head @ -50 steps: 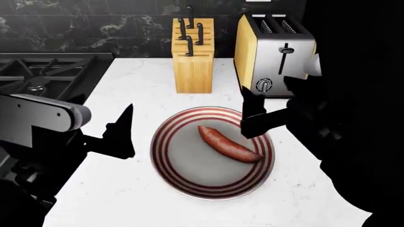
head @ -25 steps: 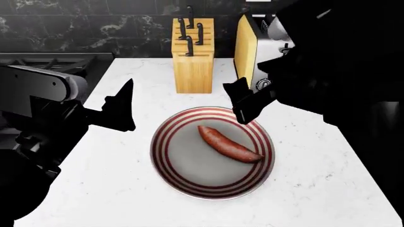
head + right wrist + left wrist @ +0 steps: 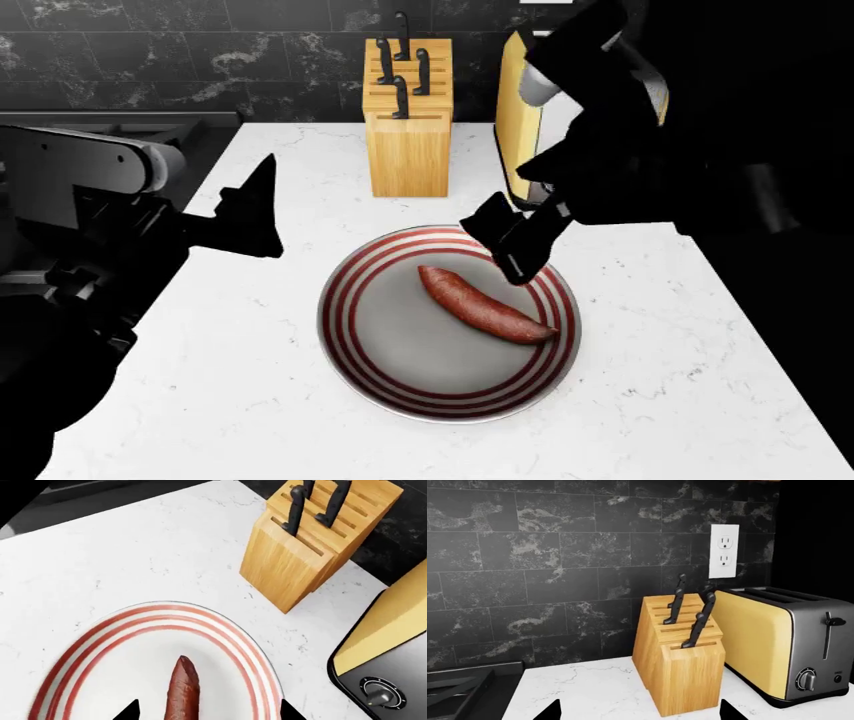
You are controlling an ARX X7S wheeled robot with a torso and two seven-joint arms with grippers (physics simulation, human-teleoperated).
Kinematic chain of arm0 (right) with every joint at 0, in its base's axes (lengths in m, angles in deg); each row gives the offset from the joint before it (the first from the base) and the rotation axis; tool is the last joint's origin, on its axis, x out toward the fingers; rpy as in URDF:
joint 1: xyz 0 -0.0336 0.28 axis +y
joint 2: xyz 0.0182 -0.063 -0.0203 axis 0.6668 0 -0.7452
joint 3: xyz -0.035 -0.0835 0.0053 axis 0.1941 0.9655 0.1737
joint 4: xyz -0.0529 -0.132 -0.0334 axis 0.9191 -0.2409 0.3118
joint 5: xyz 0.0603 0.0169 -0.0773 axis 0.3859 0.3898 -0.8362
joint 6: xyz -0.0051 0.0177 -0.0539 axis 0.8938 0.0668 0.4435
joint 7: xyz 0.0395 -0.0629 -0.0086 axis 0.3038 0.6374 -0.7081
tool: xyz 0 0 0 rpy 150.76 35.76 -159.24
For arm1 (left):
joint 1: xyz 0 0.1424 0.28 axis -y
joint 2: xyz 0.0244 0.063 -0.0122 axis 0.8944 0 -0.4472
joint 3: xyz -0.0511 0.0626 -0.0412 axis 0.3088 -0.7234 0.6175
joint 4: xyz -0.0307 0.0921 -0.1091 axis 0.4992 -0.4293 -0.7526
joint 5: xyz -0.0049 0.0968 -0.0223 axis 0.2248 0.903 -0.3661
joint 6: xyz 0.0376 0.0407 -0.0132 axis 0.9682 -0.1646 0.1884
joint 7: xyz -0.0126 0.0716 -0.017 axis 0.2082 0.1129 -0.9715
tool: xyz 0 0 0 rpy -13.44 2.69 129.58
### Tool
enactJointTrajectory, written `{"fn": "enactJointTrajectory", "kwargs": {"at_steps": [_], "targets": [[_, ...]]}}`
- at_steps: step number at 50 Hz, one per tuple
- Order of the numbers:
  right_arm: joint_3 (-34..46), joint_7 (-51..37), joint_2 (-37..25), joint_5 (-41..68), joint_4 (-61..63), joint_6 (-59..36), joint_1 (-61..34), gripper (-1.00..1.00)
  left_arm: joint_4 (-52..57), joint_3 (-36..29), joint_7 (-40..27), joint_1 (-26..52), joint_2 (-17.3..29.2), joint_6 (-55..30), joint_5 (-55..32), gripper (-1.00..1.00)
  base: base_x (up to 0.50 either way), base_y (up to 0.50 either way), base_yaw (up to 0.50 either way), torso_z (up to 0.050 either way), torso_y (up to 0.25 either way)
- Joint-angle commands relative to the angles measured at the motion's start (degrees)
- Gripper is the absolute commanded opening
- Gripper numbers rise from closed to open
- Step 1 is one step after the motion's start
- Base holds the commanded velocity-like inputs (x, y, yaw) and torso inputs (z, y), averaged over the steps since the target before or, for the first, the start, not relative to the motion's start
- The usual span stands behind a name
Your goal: Frozen meat rests on a plate on the counter. Retrieve the meat and place it in a pot on a burner. Then turn the burner on.
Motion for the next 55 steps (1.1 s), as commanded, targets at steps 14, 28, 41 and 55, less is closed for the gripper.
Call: {"fn": "enactJointTrajectory", "kwargs": {"at_steps": [14,28,41,55], "targets": [[13.59,13.41,3.72,-8.79,-8.44,5.46,-3.86,1.0,-2.47,-1.97,2.0,-1.51,0.45,5.07,3.74,1.0,0.0,0.0,0.0,0.0,0.0],[14.25,13.51,5.0,-7.89,-8.76,5.73,-3.02,1.0,-0.9,-0.02,0.98,-3.04,1.12,4.33,2.19,1.0,0.0,0.0,0.0,0.0,0.0],[16.29,14.91,7.19,-7.95,-11.91,5.12,-3.37,1.0,-2.2,-0.03,1.48,-3.63,1.1,5.61,2.67,1.0,0.0,0.0,0.0,0.0,0.0],[17.21,14.99,7.72,-7.68,-13.87,5.48,-2.02,1.0,-7.63,-2.66,3.88,-3.03,0.34,9.88,6.2,1.0,0.0,0.0,0.0,0.0,0.0]]}}
